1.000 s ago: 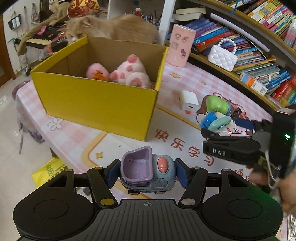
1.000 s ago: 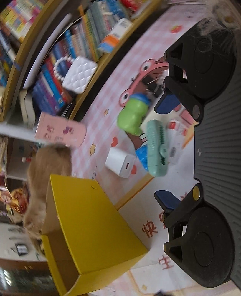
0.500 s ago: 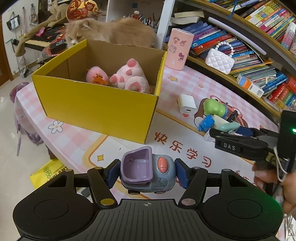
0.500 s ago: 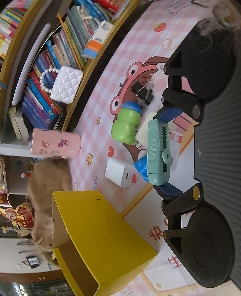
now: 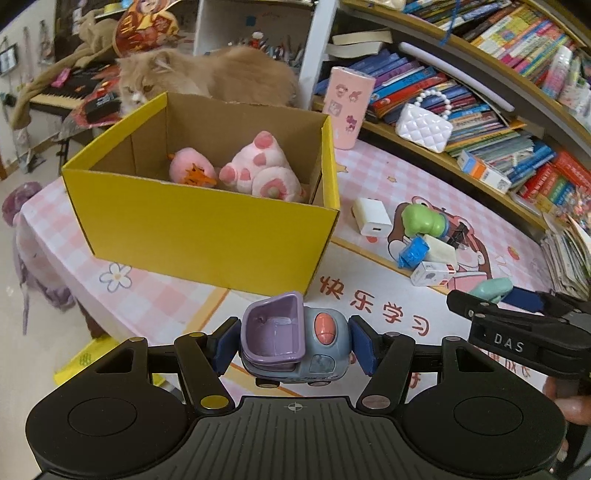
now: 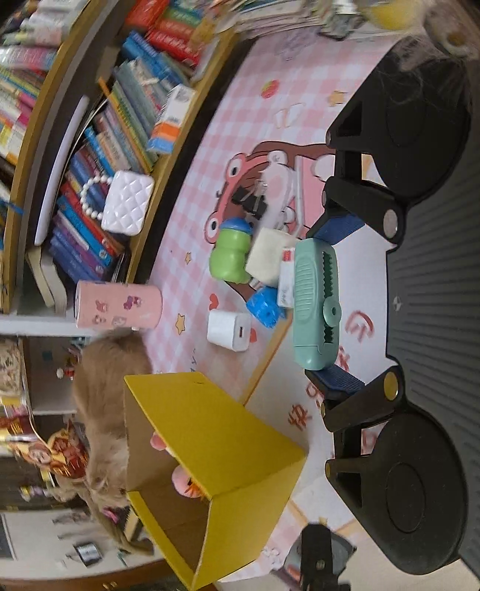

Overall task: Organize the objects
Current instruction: 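Grasp the lilac toy car with the left tool while the right tool grasps the mint stapler, then carry the toy car and mint stapler over the yellow box with both tools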

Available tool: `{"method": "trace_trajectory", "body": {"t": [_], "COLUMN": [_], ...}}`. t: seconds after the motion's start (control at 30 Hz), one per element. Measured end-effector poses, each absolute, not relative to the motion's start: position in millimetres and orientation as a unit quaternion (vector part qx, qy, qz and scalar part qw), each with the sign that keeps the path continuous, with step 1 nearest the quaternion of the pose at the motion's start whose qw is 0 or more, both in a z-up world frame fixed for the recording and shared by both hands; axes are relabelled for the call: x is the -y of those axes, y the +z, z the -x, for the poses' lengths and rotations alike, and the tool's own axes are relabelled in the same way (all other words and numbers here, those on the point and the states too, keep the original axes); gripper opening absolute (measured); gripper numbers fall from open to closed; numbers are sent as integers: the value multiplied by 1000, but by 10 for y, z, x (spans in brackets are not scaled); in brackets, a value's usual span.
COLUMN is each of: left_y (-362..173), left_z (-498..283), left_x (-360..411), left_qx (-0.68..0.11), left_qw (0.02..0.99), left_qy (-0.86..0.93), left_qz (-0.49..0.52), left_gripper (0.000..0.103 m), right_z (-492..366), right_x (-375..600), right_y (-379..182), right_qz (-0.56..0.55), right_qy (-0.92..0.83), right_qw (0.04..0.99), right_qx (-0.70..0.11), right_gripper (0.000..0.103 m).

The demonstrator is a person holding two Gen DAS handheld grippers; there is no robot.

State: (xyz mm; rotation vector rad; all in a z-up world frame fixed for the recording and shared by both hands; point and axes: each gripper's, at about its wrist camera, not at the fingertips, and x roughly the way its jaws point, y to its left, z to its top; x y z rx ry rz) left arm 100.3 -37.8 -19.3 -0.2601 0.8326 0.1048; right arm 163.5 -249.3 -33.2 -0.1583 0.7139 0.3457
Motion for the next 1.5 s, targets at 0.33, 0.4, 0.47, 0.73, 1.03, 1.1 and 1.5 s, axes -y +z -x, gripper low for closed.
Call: {"method": "trace_trajectory", "body": {"t": [0.33, 0.4, 0.47, 0.73, 1.03, 1.1, 1.5], "left_y": [-159, -151, -147, -127, -77, -61, 159], "left_z": [-817, -757, -693, -449, -141, -98, -11], "left_x": [-102, -207, -323, -770, -1183, -1254, -1431], "left_qx": [-396, -392, -389, -378, -362, -359, -322], "left_qw": [911, 913, 914, 918, 925, 926, 939], "left_qy": [2, 1, 0, 1, 5, 5, -12], "left_qz": [115, 111, 111, 116, 112, 113, 121], "left_gripper": [63, 63, 63, 63, 63, 63, 63], "right_z": [-1092, -1012, -933, -615, -371, -325, -261], "right_x": [1901, 1778, 1654, 1130, 649, 570, 294], "right_y": [-246, -237, -225, -240, -248, -237, -35], "right_qz": [50, 44, 41, 39, 45, 46, 59], "right_qy": [136, 133, 131, 136, 146, 147, 146], "right_qw": [919, 918, 918, 916, 916, 916, 926], "right_qx": [-366, -370, -372, -376, -371, -369, -344], "right_gripper": [67, 67, 67, 67, 67, 67, 67]}}
